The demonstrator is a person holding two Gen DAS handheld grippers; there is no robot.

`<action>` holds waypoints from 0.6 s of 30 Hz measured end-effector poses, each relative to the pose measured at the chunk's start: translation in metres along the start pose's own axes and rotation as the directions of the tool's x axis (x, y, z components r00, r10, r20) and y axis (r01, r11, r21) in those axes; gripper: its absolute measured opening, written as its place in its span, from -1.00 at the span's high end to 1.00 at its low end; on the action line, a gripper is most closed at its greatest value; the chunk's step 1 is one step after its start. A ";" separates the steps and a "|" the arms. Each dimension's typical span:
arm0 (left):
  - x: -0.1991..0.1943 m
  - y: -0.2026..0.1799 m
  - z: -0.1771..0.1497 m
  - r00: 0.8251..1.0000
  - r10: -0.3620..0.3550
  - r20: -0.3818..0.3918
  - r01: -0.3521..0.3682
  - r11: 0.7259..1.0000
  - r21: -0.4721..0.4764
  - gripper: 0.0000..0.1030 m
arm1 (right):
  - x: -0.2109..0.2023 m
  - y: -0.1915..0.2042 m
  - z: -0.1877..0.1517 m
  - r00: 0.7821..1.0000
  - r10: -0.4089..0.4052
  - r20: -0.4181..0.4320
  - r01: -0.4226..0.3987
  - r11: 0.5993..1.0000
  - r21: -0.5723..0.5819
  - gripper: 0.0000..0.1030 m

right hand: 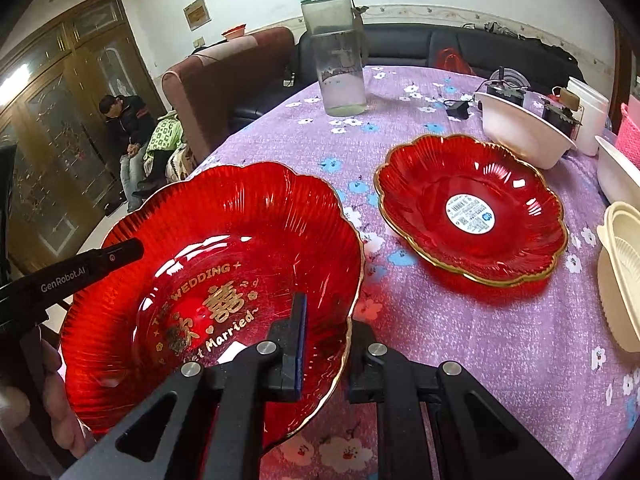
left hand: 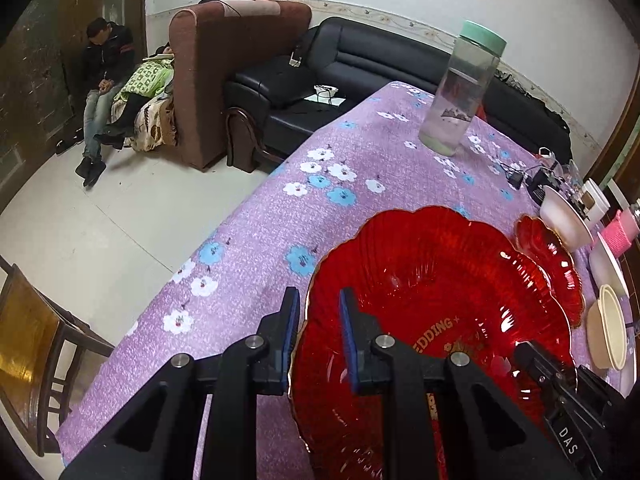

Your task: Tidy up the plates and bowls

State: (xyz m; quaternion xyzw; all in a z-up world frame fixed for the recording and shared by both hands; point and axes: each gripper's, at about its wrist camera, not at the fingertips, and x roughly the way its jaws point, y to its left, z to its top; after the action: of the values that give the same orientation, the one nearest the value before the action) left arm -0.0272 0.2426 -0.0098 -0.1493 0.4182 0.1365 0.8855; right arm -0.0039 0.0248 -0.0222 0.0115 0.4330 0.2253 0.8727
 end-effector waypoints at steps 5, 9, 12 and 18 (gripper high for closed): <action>0.009 0.009 0.000 1.000 0.021 -0.022 -0.021 1.000 -0.021 0.58 | 0.009 0.006 0.000 1.000 0.004 -0.022 -0.004 1.000 -0.005 0.71; 0.011 0.016 -0.002 0.999 0.011 -0.039 -0.013 0.999 -0.049 0.57 | 0.013 0.008 -0.003 0.999 0.015 -0.033 -0.015 1.000 0.000 0.71; 0.006 0.019 -0.001 0.999 -0.022 -0.040 0.019 0.997 -0.074 0.29 | 0.014 0.008 -0.003 0.999 0.022 -0.044 -0.022 1.000 0.003 0.66; -0.026 0.028 0.001 0.997 -0.083 0.004 0.083 0.984 -0.155 -0.24 | 0.000 0.001 -0.004 0.998 0.053 -0.022 -0.052 0.998 0.041 0.30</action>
State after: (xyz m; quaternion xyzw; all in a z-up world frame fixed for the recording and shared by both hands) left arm -0.0527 0.2660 0.0063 -0.2351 0.4007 0.1314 0.8757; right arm -0.0073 0.0253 -0.0245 0.0381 0.4469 0.2394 0.8611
